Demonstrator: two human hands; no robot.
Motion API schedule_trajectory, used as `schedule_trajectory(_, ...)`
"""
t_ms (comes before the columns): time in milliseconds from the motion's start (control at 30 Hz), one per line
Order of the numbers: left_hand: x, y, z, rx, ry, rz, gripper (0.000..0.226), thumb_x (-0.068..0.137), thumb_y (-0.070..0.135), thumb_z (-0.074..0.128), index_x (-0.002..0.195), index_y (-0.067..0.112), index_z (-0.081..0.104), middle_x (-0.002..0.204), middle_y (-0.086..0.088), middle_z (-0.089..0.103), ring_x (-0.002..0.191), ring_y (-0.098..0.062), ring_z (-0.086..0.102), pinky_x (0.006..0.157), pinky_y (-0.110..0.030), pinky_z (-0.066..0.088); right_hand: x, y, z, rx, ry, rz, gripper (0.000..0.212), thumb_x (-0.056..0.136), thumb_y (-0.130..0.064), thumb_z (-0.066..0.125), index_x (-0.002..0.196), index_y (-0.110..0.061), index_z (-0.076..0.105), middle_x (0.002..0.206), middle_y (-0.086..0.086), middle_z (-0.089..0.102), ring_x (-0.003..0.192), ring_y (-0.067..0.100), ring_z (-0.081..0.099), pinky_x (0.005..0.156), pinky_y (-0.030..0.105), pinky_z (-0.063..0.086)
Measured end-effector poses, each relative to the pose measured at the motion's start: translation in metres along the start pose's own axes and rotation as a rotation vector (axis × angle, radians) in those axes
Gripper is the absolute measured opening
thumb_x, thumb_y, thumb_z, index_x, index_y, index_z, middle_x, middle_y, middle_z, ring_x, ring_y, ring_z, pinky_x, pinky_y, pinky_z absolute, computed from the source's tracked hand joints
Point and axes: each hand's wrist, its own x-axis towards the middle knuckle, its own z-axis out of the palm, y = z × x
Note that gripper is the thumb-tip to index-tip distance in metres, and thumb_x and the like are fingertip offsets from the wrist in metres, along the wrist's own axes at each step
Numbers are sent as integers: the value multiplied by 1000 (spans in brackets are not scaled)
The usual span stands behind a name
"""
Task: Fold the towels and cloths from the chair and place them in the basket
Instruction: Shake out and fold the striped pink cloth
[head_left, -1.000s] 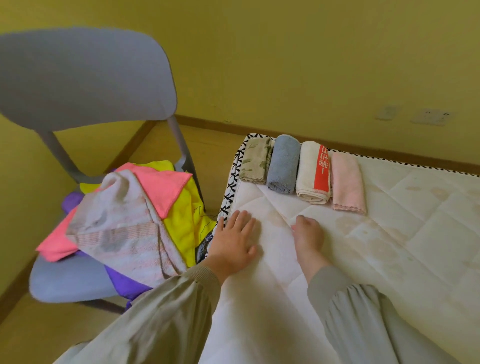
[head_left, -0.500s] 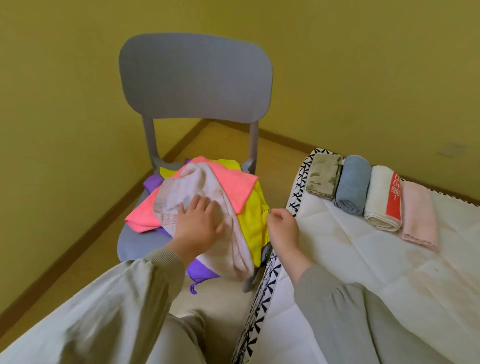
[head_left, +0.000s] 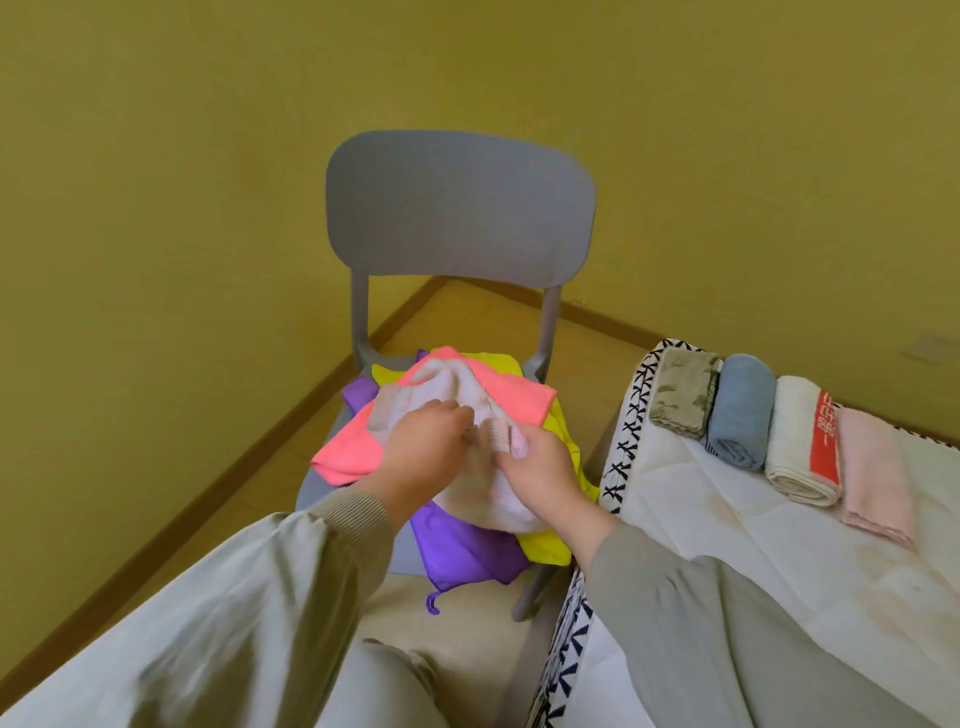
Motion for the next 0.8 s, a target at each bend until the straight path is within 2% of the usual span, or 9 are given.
schedule_trajectory(100,10,12,-42,-160,155,-74,12,85,19,49,81,11,57,80,-3,60,78,-24,56,60,-34,39,2,-43,-28,90,97,-87,29,84,-13,63,67,-15,41,64,-3,39,61,17,35,51,26,26)
schedule_trajectory(233,21,34,-108,-335,318,-153,15,87,13,55,73,7,51,69,-5,58,67,-24,49,56,-35,31,-9,-106,-76,183,182,-246,42,84,-6,63,64,-17,28,63,-4,27,57,13,24,47,20,24)
schedule_trajectory(333,22,56,-156,-456,373,-137,15,88,12,56,73,8,57,65,2,56,67,-20,47,57,-33,29,-24,-140,-113,182,253,-329,36,84,-3,63,67,-16,33,64,-4,31,56,11,27,47,18,26)
schedule_trajectory(433,14,82,-201,-520,407,-91,25,89,17,58,66,11,51,58,5,48,62,-19,42,56,-32,28,-49,-166,-149,242,320,-369,24,83,-1,63,87,-16,46,81,-1,51,72,14,48,60,19,33)
schedule_trajectory(533,7,106,-235,-586,437,-43,28,89,19,59,66,5,53,58,-2,52,58,-19,42,56,-35,33,-76,-186,-178,249,325,-440,40,83,1,62,115,-20,48,86,-8,49,75,4,48,60,12,35)
schedule_trajectory(567,2,114,-247,-604,444,-20,28,89,19,59,67,3,54,58,-4,52,58,-19,42,55,-34,33,-86,-192,-188,215,309,-482,35,85,-1,62,114,-19,54,84,-11,51,75,2,48,60,10,36)
schedule_trajectory(633,-6,127,-265,-598,452,21,29,88,18,60,67,-1,53,59,-9,52,58,-19,40,54,-32,31,-103,-198,-204,175,273,-494,6,88,-11,64,94,-12,66,76,-9,59,75,8,53,58,11,38)
schedule_trajectory(700,-11,138,-280,-569,446,56,30,88,18,62,68,-2,53,62,-13,53,59,-19,39,54,-32,31,-116,-202,-220,174,247,-457,15,87,-14,66,73,-13,64,65,-6,58,65,10,50,54,16,36)
schedule_trajectory(800,-18,152,-298,-556,452,75,26,87,21,65,67,7,57,60,-2,53,57,-14,42,54,-26,33,-134,-204,-241,113,274,-422,18,86,-13,67,69,-8,63,61,0,53,58,11,43,55,25,33)
